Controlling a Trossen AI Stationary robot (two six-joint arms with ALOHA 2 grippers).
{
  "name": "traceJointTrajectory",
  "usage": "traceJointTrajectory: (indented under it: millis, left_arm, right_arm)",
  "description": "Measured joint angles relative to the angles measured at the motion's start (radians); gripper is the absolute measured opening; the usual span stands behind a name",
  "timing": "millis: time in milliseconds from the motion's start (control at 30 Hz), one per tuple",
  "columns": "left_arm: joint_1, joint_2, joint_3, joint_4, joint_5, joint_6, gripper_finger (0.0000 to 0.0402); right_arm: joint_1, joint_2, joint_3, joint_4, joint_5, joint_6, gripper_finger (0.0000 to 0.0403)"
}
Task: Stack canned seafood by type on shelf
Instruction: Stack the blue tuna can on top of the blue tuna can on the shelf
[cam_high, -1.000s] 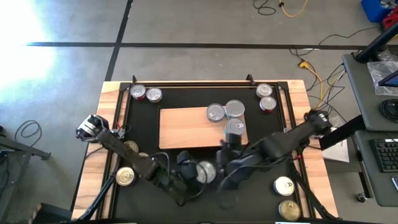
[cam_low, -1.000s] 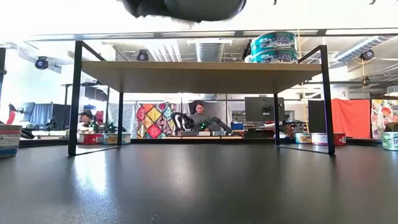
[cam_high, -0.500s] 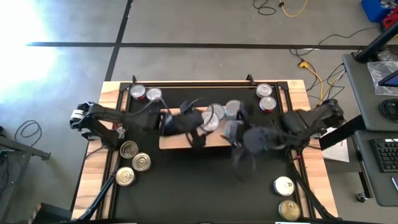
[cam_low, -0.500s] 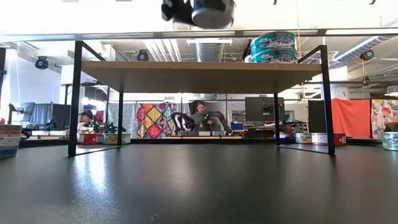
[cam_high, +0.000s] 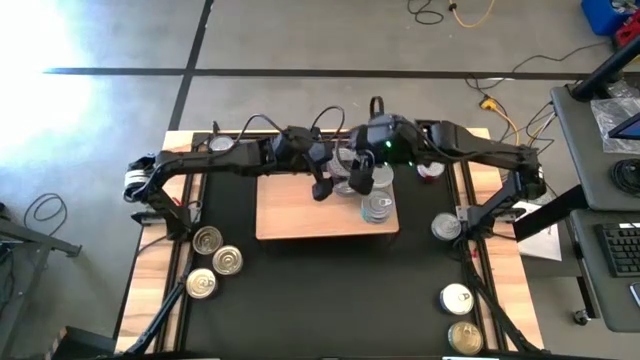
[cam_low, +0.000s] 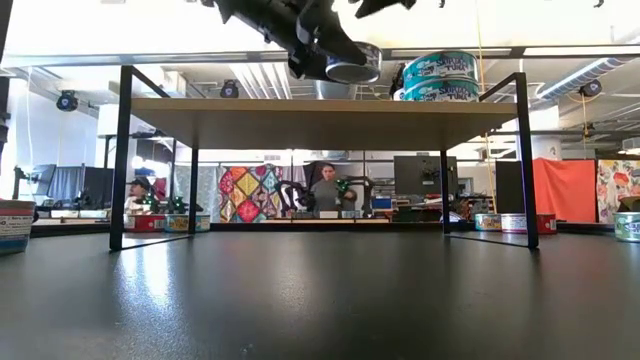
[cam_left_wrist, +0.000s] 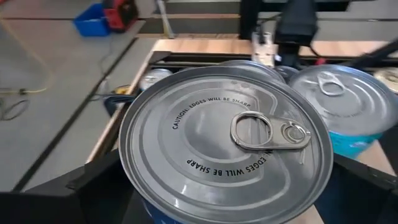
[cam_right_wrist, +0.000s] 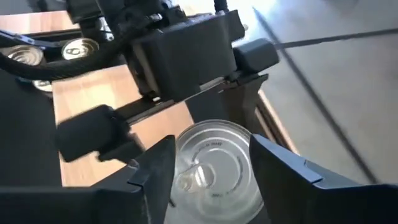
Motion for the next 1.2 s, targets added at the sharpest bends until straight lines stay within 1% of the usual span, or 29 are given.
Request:
traceJointTrajectory:
  millis: [67,133,233,300,367,433,500,633,767,1200]
  left_arm:
    - [0.004,0.003,-0.002,-0.007,0.053,0.028,0.0384]
    - [0.008,0.003,-0.003,-0.011,0.123,0.064,0.0384]
    - [0.026,0.003,-0.003,-0.006,0.208,0.115,0.0384]
    - [0.046,0.004,-0.003,-0.007,0.244,0.115,0.0384]
    - [0.062,0.016,-0.003,-0.005,0.255,0.117,0.0384]
    - [0.071,0.032,-0.005,-0.015,0.255,0.148,0.0384]
    - [0.076,0.053,-0.006,-0.016,0.256,0.165,0.0384]
    - [0.075,0.082,-0.006,-0.013,0.258,0.160,0.0386]
    - [0.073,0.094,-0.006,0.011,0.234,0.146,0.0385]
    - [0.067,0.119,-0.006,0.028,0.231,0.070,0.0385]
  right_arm:
    - [-0.038,-0.006,-0.049,0.051,-0.096,-0.002,0.0180]
    - [-0.058,-0.017,-0.101,0.091,-0.152,-0.030,0.0170]
    - [-0.059,-0.058,-0.188,0.160,-0.162,-0.108,0.0156]
    - [-0.059,-0.096,-0.251,0.231,-0.164,-0.117,0.0147]
    - [-0.059,-0.131,-0.316,0.289,-0.163,-0.117,0.0138]
    - [-0.059,-0.157,-0.377,0.354,-0.134,-0.104,0.0129]
    - [-0.064,-0.171,-0.435,0.417,-0.102,-0.086,0.0121]
    - [-0.065,-0.182,-0.511,0.492,-0.092,-0.066,0.0108]
    - [-0.059,-0.170,-0.524,0.486,-0.092,-0.032,0.0092]
    - [-0.064,-0.133,-0.524,0.490,-0.084,-0.045,0.0035]
